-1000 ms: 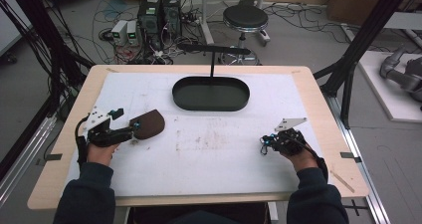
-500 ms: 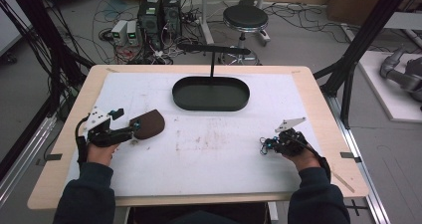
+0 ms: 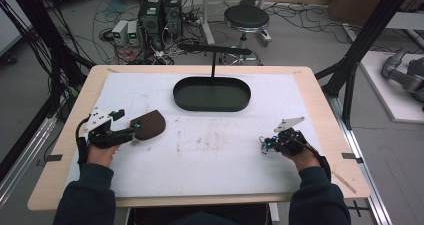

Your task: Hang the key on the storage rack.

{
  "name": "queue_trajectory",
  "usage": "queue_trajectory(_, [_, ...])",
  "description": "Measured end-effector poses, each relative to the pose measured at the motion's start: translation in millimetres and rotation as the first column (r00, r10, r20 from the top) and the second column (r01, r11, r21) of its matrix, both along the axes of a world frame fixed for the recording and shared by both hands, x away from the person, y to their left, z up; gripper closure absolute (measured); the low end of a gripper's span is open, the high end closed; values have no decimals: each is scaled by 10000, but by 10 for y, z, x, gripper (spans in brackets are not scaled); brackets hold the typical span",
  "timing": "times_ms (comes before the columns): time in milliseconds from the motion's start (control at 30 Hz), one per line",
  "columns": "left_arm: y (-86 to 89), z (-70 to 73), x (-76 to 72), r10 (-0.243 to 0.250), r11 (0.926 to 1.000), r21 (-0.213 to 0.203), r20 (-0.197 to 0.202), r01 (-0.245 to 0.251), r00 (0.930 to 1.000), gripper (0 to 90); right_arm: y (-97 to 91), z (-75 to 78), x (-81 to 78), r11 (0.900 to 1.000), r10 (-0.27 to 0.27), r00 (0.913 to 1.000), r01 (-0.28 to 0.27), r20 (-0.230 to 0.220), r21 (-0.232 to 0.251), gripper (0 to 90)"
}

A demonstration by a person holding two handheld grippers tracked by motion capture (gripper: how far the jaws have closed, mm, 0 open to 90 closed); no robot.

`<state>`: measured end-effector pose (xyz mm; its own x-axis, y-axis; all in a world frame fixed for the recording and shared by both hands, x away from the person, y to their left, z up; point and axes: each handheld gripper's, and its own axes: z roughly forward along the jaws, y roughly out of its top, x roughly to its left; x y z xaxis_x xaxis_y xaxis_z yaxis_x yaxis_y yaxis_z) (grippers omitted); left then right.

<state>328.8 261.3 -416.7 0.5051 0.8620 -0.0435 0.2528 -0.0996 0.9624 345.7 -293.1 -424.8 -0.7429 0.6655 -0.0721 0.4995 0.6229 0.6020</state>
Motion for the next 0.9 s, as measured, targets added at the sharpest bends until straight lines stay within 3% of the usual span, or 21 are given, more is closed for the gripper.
queue_trajectory(267, [1,-10,-33,10,10000,25,-16,-10,10000,232,110,202,161,9946,-8,9954,-91,958,1036,900])
queue_trajectory(367, [4,-11,-40,21,10000,68,-14,-21,10000,233,195,313,325,9876,261,9881,-490,1519,1492,900])
queue_trajectory(500, [10,-13,-40,40,10000,25,-18,-40,10000,233,266,424,496,9809,147,9809,-517,1938,1873,900])
queue_trajectory(567, [18,-15,-37,29,10000,29,-17,-29,10000,233,330,552,669,9774,-13,9731,-474,2302,2060,900])
queue_trajectory(733, [18,-19,-38,0,10000,43,-28,0,10000,234,369,626,833,9810,-144,9759,-284,2178,1921,900])
queue_trajectory(867, [22,-24,-40,1,10000,91,-60,0,10000,235,280,536,856,9850,-412,9852,120,1665,1723,900])
queue_trajectory(900, [22,-24,-40,-12,10000,98,-62,12,10000,235,224,477,864,9873,-740,9875,529,1388,1500,900])
